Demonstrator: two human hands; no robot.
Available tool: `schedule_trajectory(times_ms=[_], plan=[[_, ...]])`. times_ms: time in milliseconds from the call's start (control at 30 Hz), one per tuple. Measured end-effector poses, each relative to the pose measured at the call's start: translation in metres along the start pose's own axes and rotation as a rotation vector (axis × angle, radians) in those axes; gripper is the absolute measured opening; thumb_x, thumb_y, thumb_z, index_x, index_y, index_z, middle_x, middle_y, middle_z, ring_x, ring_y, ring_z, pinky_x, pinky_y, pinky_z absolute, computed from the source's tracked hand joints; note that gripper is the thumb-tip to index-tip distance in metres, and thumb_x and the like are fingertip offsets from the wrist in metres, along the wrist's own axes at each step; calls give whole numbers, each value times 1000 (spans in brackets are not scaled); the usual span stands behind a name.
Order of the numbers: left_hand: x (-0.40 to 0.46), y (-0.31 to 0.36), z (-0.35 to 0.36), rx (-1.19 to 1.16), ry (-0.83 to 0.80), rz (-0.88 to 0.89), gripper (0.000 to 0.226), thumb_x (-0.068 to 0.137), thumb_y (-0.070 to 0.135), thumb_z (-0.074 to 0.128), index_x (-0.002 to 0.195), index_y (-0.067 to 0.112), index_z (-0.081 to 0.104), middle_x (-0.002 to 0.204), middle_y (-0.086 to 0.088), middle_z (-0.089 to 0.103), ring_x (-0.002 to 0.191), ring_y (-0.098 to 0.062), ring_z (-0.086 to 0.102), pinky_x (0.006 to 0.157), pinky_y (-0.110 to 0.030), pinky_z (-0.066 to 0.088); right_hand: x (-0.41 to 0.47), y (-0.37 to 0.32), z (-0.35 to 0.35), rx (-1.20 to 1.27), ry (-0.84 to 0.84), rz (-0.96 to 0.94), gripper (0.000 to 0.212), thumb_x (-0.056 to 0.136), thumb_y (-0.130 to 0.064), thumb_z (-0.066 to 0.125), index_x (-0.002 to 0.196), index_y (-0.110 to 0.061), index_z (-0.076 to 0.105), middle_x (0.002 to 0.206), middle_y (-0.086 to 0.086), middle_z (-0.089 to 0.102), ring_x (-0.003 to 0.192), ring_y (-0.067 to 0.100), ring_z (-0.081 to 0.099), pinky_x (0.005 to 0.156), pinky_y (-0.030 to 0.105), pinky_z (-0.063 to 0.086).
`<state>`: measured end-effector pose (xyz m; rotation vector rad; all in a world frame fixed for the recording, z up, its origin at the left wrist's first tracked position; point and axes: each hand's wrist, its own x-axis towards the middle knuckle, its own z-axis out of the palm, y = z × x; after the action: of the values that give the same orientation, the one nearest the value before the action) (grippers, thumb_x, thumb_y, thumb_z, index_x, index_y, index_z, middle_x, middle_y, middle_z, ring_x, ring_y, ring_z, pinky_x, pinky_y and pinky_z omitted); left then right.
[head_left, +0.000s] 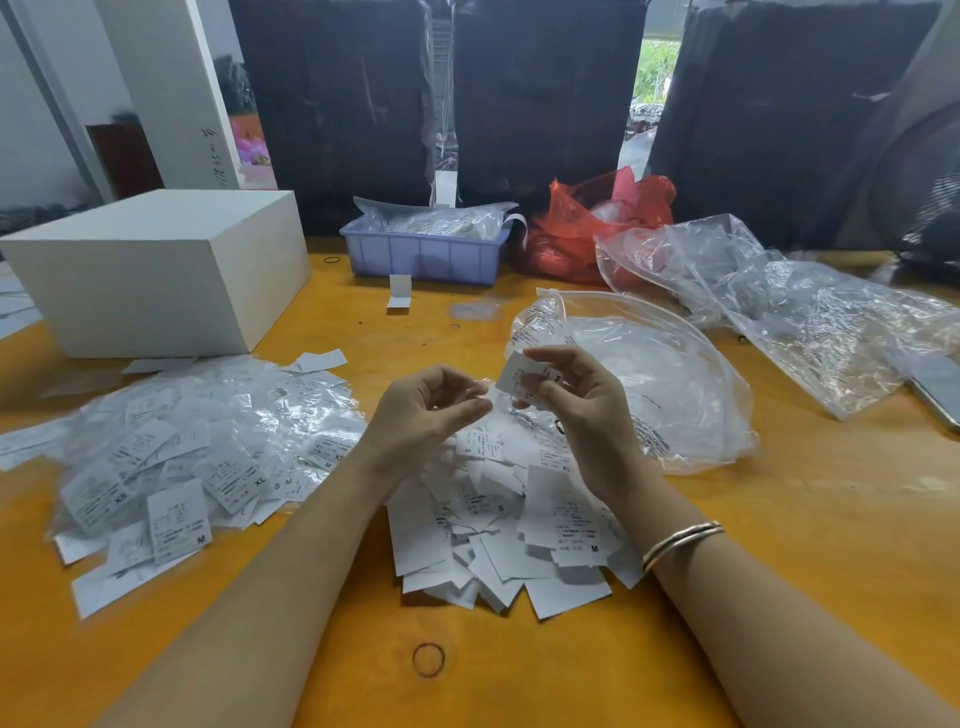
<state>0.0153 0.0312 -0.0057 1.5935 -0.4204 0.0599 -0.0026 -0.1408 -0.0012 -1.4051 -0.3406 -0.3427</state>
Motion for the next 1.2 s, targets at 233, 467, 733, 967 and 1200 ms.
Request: schedule_trajectory(times_ms=[233, 467, 733, 967, 1200], plan=[[-1, 0, 0, 72, -26, 36, 13, 77, 11, 73, 87, 13, 66, 82, -2, 70, 79, -8, 66, 72, -15, 51, -3, -1, 5, -119, -84, 1, 27, 83, 12, 58, 93, -12, 63, 88, 5, 64, 71, 9, 64, 65, 19, 52], [0, -1, -2, 13, 13, 27, 16, 76, 7, 74, 84, 19, 66, 83, 6, 71, 87, -1, 67, 71, -11, 49, 3, 1, -1, 12, 125, 41, 29, 83, 6, 60, 91, -21, 60, 76, -8, 65, 76, 5, 64, 66, 17, 49], [1, -2, -3, 26, 21, 49, 20, 76, 8, 74, 86, 23, 68, 82, 4, 69, 81, -4, 64, 71, -14, 50, 4, -2, 5, 192, 201, 178, 19, 82, -2, 65, 94, -16, 67, 89, 4, 66, 85, 18, 63, 75, 26, 50], [0, 1, -1, 2, 42, 66, 13, 74, 17, 72, 86, 21, 68, 81, 9, 72, 83, -3, 66, 73, -13, 50, 0, -2, 11, 124, 166, 188, 12, 81, -12, 68, 90, -15, 62, 86, -1, 70, 80, 9, 64, 68, 16, 47], [-1, 6, -1, -8, 48, 72, 19, 76, 32, 64, 87, 19, 71, 74, 7, 73, 73, -3, 64, 69, -12, 48, -3, -3, 17, 113, 124, 141, 12, 83, -6, 66, 91, -13, 60, 78, -5, 71, 72, 4, 65, 60, 9, 45]])
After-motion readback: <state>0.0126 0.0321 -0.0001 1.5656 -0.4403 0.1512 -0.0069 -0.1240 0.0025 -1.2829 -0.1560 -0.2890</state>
